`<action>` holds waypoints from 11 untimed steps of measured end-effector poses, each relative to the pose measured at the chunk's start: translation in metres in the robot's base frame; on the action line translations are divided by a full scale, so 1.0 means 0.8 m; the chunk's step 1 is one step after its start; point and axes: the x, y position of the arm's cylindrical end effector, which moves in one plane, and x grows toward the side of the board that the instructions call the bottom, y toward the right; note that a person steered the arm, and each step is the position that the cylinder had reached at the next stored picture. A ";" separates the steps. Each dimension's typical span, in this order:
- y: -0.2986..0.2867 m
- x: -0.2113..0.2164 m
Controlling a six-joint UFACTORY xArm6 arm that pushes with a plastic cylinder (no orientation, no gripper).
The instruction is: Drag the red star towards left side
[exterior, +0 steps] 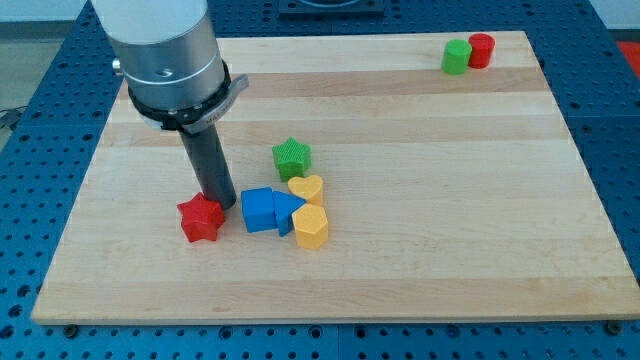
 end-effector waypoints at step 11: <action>-0.057 -0.021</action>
